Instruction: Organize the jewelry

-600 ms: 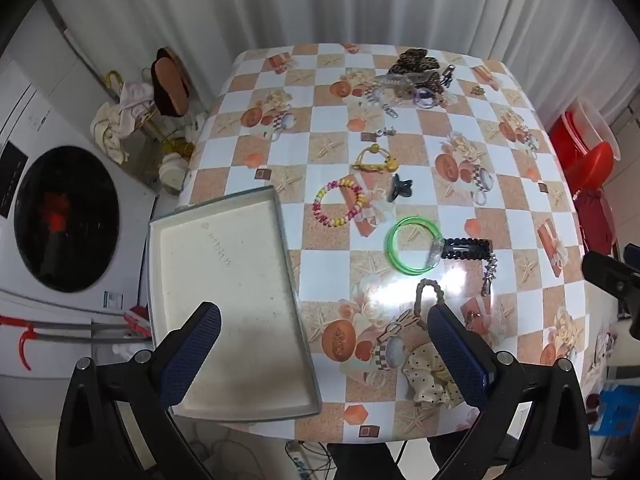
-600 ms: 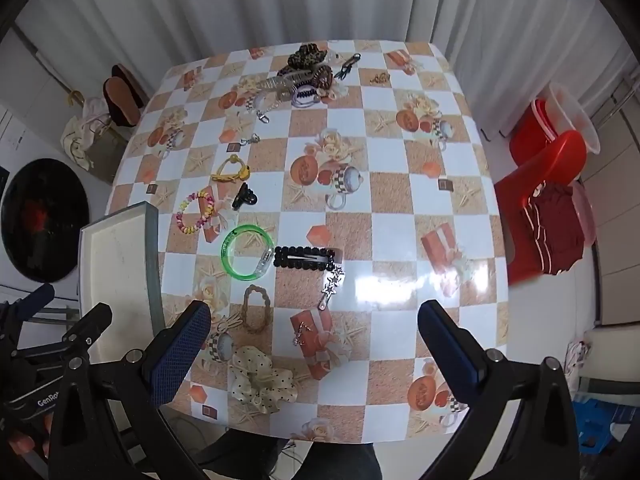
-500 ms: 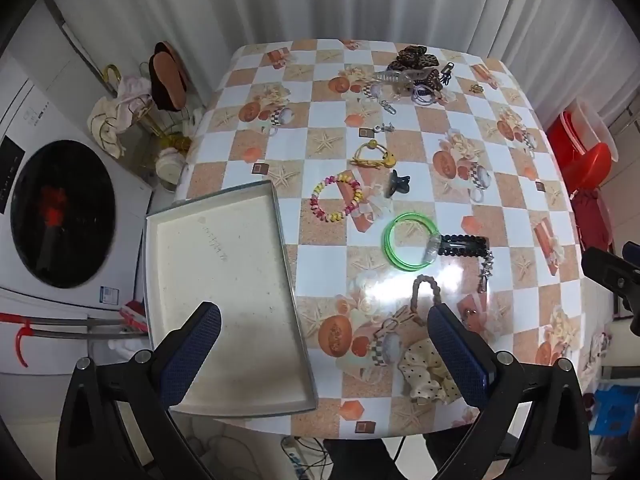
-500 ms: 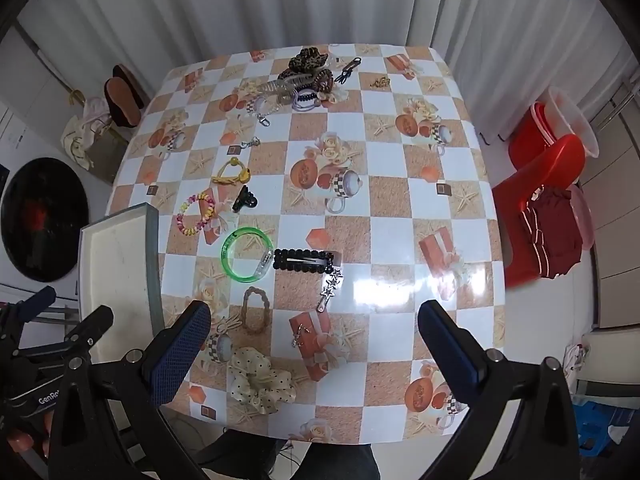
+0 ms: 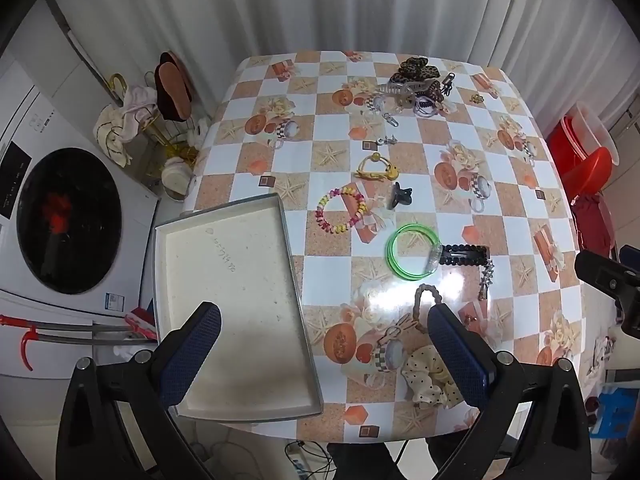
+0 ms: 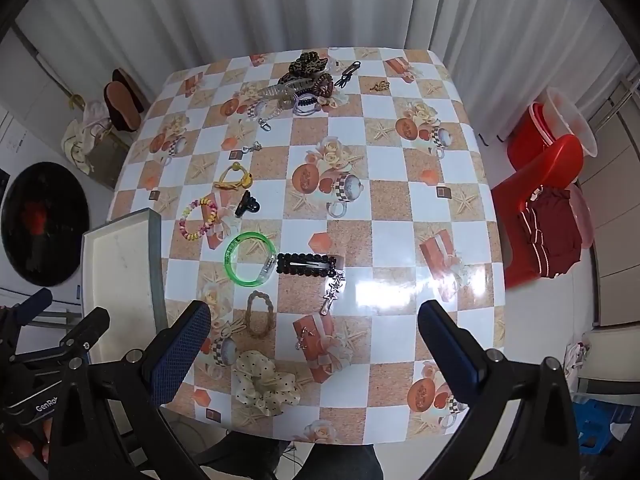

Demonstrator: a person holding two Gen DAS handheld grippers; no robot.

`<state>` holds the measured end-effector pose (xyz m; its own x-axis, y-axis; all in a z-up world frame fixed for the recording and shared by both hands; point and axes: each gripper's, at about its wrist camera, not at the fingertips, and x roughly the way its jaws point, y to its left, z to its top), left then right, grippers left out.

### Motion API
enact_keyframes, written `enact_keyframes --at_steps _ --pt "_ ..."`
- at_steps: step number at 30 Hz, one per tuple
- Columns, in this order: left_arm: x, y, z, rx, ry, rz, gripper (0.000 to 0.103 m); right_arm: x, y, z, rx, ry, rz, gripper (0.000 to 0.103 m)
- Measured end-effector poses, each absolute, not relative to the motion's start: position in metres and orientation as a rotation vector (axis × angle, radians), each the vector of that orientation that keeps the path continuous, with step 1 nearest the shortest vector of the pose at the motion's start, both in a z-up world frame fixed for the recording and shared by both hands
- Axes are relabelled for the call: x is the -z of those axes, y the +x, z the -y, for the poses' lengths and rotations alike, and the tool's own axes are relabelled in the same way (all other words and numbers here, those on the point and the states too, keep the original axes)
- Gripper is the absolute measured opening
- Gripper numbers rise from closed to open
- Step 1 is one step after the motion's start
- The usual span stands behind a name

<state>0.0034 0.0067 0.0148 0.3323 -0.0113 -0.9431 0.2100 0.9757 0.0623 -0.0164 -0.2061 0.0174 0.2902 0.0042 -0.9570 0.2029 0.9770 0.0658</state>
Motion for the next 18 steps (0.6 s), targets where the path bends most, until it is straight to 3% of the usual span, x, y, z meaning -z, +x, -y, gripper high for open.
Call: enact_keyframes --at_steps 18 --pt "-0.0162 0.004 -0.0083 0.149 0.187 -1.224 0.103 -0.0166 -0.017 0.2054 0.136 0.193 -1.271 0.103"
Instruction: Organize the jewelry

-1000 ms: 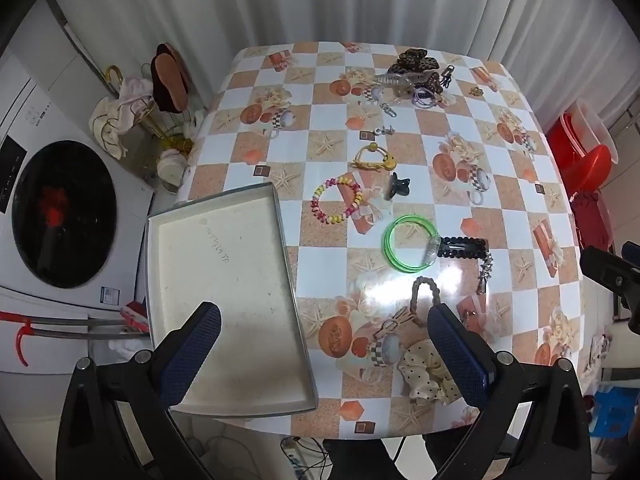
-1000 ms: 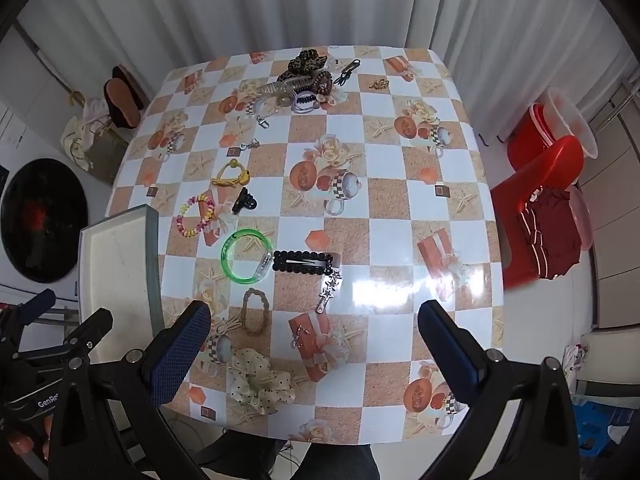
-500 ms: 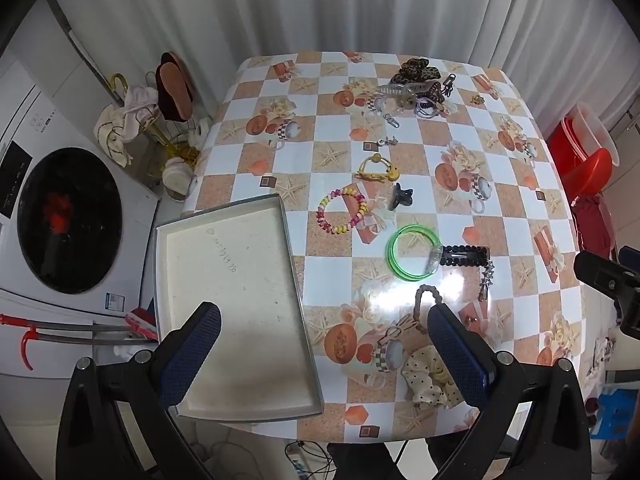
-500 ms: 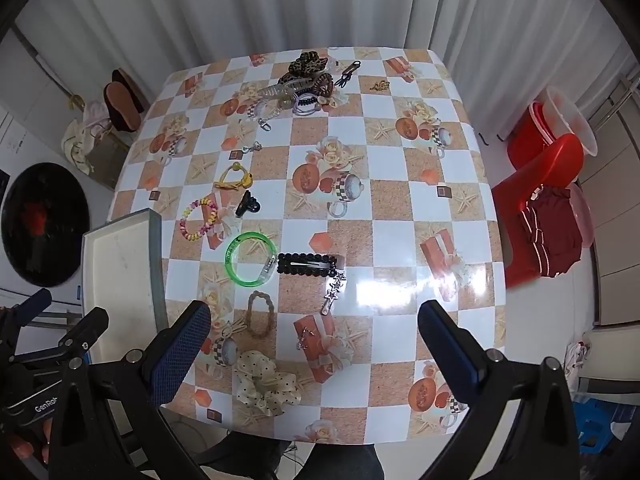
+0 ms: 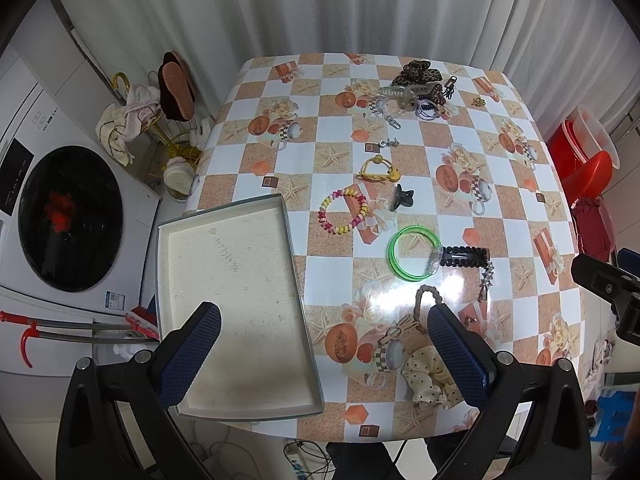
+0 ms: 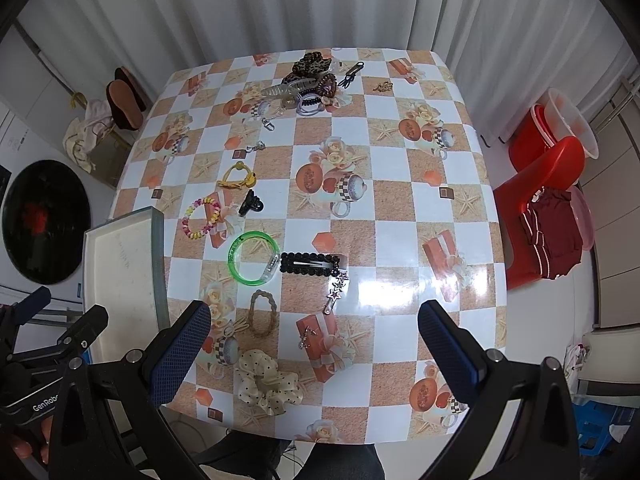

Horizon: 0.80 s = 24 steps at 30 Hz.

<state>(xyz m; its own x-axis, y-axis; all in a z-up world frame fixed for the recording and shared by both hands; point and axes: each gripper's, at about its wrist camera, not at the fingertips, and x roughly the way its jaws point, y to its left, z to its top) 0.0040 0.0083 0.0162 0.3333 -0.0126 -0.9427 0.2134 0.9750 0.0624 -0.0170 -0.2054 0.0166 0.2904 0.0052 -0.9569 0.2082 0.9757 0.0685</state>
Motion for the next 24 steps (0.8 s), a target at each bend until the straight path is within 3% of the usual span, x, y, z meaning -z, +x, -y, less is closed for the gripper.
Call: enact_keyframes --at_steps 24 --pt "-0.0169 0.0016 -0.0111 0.147 0.183 -1.222 0.103 -0.0178 -0.0159 0.2051 0.137 0.196 -1.273 0.103"
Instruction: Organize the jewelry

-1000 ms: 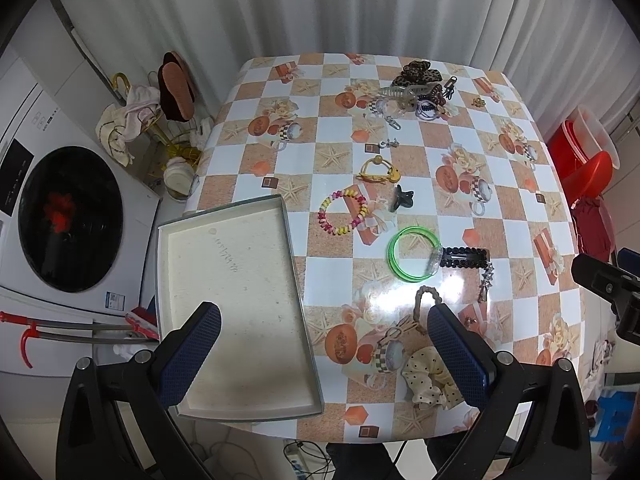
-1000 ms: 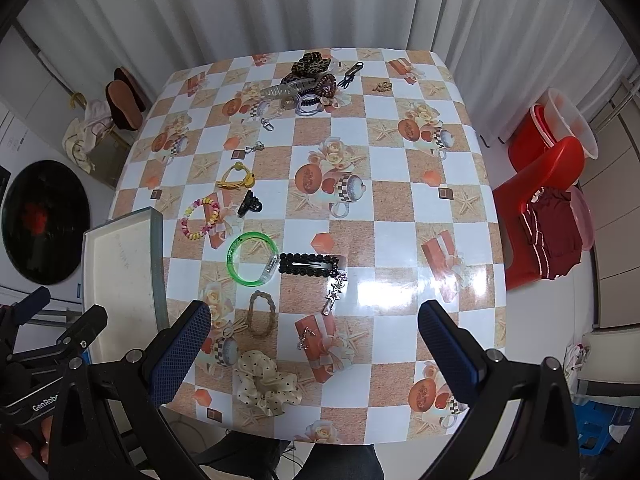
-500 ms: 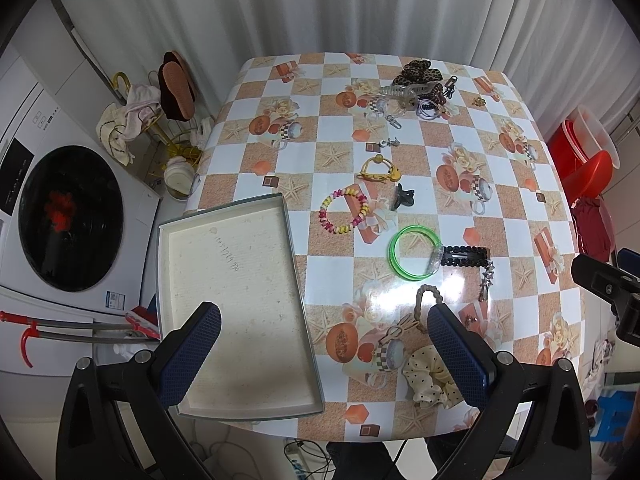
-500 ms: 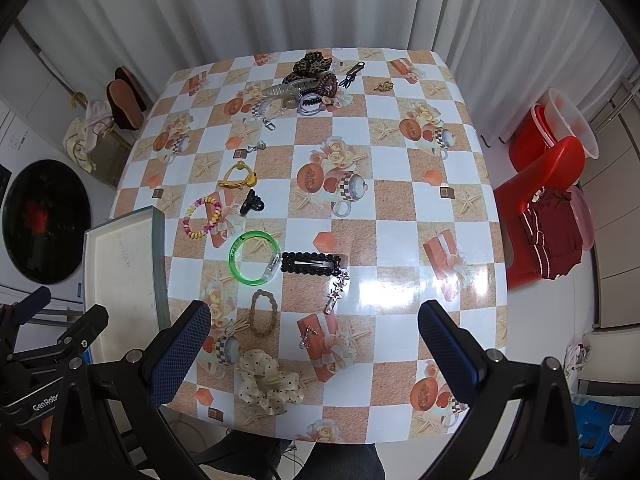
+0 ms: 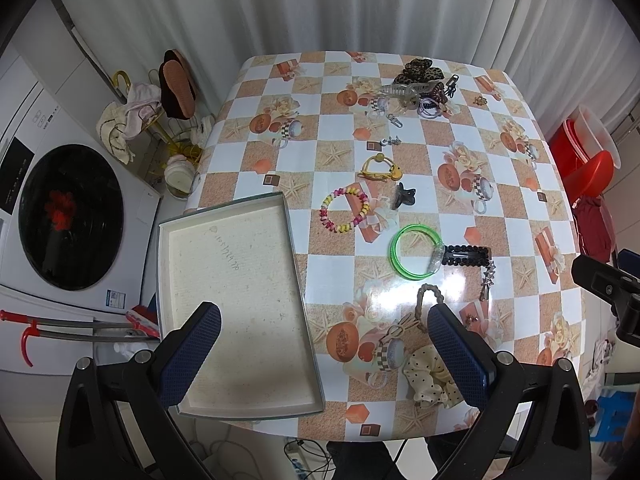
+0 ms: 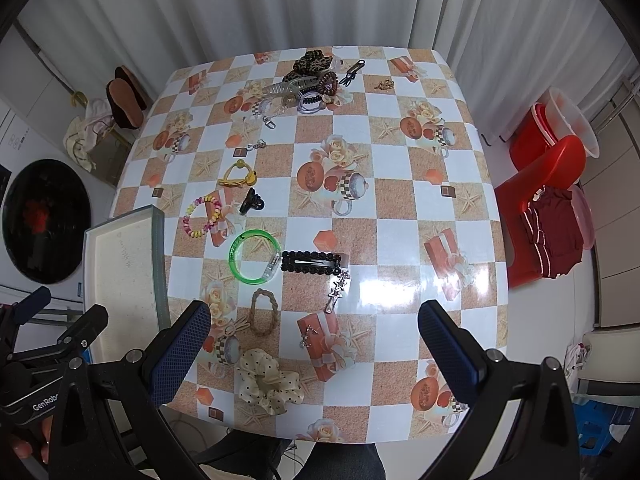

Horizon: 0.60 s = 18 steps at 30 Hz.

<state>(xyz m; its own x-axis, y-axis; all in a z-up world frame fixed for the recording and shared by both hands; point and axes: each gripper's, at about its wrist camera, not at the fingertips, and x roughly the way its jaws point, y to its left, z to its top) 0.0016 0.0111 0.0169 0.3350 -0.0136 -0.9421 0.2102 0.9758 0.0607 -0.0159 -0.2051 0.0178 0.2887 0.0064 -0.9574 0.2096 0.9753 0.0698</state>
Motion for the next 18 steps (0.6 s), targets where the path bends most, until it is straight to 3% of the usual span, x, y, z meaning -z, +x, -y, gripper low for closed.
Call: enact_keyframes --at_steps 18 --pt "-0.0159 0.0024 -0.0102 0.15 0.187 -1.222 0.103 -0.0175 -0.0162 0.2048 0.136 0.196 -1.273 0.103"
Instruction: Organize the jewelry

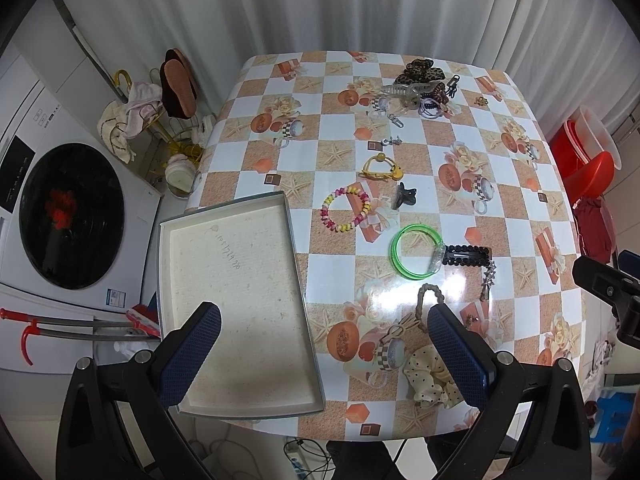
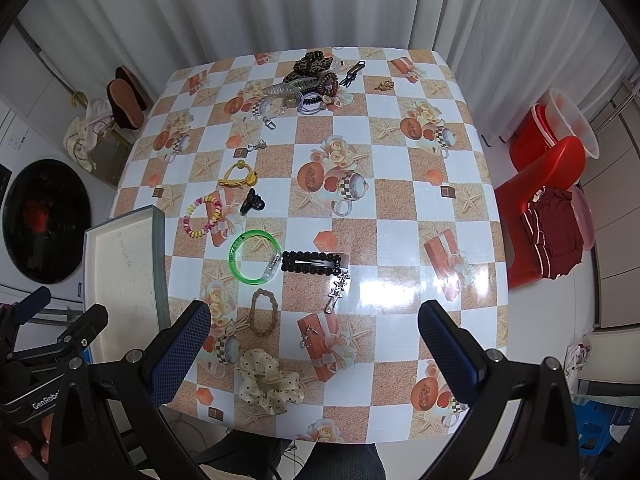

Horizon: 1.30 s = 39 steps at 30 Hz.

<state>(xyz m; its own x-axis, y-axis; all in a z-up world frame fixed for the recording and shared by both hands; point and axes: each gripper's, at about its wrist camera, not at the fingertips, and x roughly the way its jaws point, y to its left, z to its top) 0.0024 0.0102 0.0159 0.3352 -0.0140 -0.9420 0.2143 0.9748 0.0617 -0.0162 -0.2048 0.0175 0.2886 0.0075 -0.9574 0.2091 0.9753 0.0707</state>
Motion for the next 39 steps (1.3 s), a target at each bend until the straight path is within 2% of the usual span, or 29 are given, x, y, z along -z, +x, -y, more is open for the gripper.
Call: enact_keyframes --at_steps 39 --pt "-0.0147 0.0022 -0.0088 0.15 0.187 -1.223 0.103 -0.0188 -0.0168 0.205 0.135 0.196 -1.271 0.103"
